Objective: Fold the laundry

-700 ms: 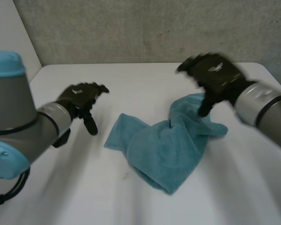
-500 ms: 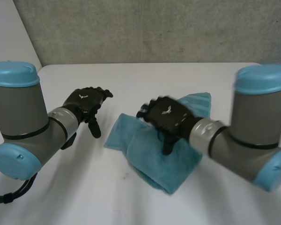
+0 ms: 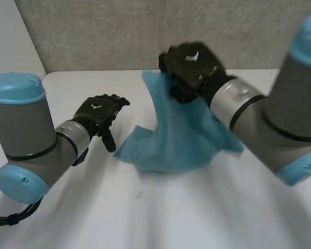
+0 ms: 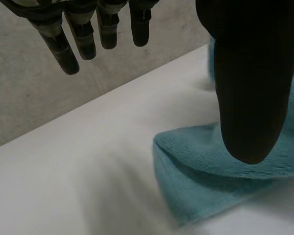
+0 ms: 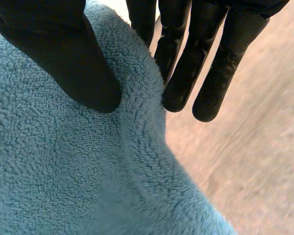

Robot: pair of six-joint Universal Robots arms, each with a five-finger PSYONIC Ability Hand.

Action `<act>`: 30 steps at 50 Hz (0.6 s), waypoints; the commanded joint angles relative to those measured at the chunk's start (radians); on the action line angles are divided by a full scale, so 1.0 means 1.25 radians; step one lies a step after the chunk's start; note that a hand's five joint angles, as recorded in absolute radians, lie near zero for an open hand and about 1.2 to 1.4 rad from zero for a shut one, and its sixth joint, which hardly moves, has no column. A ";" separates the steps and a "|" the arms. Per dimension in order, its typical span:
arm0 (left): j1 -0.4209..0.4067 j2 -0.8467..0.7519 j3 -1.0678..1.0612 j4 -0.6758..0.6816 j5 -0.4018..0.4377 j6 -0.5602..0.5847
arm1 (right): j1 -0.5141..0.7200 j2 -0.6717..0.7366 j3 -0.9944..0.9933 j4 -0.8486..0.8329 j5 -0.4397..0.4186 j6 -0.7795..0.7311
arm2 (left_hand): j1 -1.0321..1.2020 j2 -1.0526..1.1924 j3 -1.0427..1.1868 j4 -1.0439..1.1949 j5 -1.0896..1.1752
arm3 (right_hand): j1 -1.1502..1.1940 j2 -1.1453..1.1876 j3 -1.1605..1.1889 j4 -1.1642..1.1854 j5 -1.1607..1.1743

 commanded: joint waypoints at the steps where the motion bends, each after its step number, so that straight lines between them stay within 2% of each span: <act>1: -0.038 -0.042 -0.005 0.048 0.074 -0.019 | 0.000 -0.122 0.088 0.002 -0.005 0.033 | -0.004 0.004 0.003 0.003 -0.019 | 0.349 0.177 0.173 0.167 0.212; 3: -0.060 -0.064 -0.003 0.067 0.138 -0.061 | 0.000 -0.162 0.132 0.002 -0.008 0.034 | -0.004 0.004 0.003 0.003 -0.019 | 0.349 0.177 0.173 0.167 0.212; 5: -0.069 -0.076 -0.001 0.079 0.164 -0.089 | 0.000 -0.177 0.153 0.004 -0.011 0.034 | -0.007 0.002 0.001 0.001 -0.021 | 0.349 0.177 0.173 0.167 0.212; 9: -0.084 -0.100 0.003 0.105 0.195 -0.151 | -0.003 -0.208 0.198 0.005 -0.032 0.033 | -0.002 0.006 0.006 0.005 -0.016 | 0.349 0.177 0.173 0.167 0.212; 12: -0.098 -0.113 0.004 0.116 0.199 -0.188 | -0.014 -0.235 0.229 -0.005 -0.029 0.028 | 0.087 0.096 0.095 0.094 0.073 | 0.349 0.177 0.173 0.167 0.212; 13: -0.101 -0.117 0.008 0.116 0.191 -0.196 | -0.035 -0.242 0.238 -0.009 -0.027 0.021 | 0.245 0.254 0.253 0.253 0.231 | 0.349 0.177 0.173 0.167 0.212; 14: -0.101 -0.117 0.009 0.117 0.185 -0.198 | -0.065 -0.247 0.244 -0.015 -0.032 0.014 | 0.524 0.532 0.531 0.531 0.509 | 0.349 0.177 0.173 0.167 0.212; 15: -0.101 -0.117 0.009 0.117 0.185 -0.198 | -0.065 -0.247 0.244 -0.015 -0.032 0.014 | 0.526 0.535 0.534 0.534 0.512 | 0.349 0.177 0.173 0.167 0.212; 16: -0.101 -0.116 0.010 0.118 0.176 -0.199 | -0.097 -0.248 0.250 -0.016 -0.035 0.006 | 0.836 0.844 0.843 0.843 0.821 | 0.349 0.177 0.173 0.167 0.212; 17: -0.101 -0.116 0.010 0.118 0.176 -0.199 | -0.124 -0.247 0.254 -0.015 -0.036 0.000 | 0.839 0.847 0.846 0.846 0.824 | 0.349 0.177 0.173 0.167 0.212; 18: -0.098 -0.114 0.015 0.119 0.160 -0.201 | -0.124 -0.247 0.254 -0.015 -0.036 0.000 | 0.969 0.977 0.976 0.976 0.954 | 0.349 0.177 0.173 0.167 0.212; 23: -0.086 -0.102 0.040 0.121 0.115 -0.205 | -0.153 -0.208 0.235 -0.030 -0.026 -0.004 | 0.970 0.978 0.978 0.977 0.956 | 0.349 0.177 0.173 0.167 0.212; 25: -0.085 -0.092 0.052 0.128 0.100 -0.204 | -0.160 -0.138 0.184 -0.073 -0.010 0.003 | 0.970 0.978 0.978 0.977 0.956 | 0.349 0.177 0.173 0.167 0.212; 27: -0.079 -0.074 0.104 0.185 0.039 -0.198 | -0.160 -0.110 0.146 -0.100 0.012 0.005 | 0.970 0.978 0.978 0.977 0.956 | 0.349 0.177 0.173 0.167 0.212; 28: -0.079 -0.074 0.105 0.186 0.039 -0.198 | -0.160 -0.110 0.146 -0.101 0.012 0.005 | 0.970 0.978 0.978 0.977 0.956 | 0.349 0.177 0.173 0.167 0.212; 30: -0.069 -0.042 0.163 0.285 -0.044 -0.194 | -0.150 -0.070 0.054 -0.159 0.067 0.005 | 0.970 0.978 0.978 0.977 0.956 | 0.349 0.177 0.173 0.167 0.212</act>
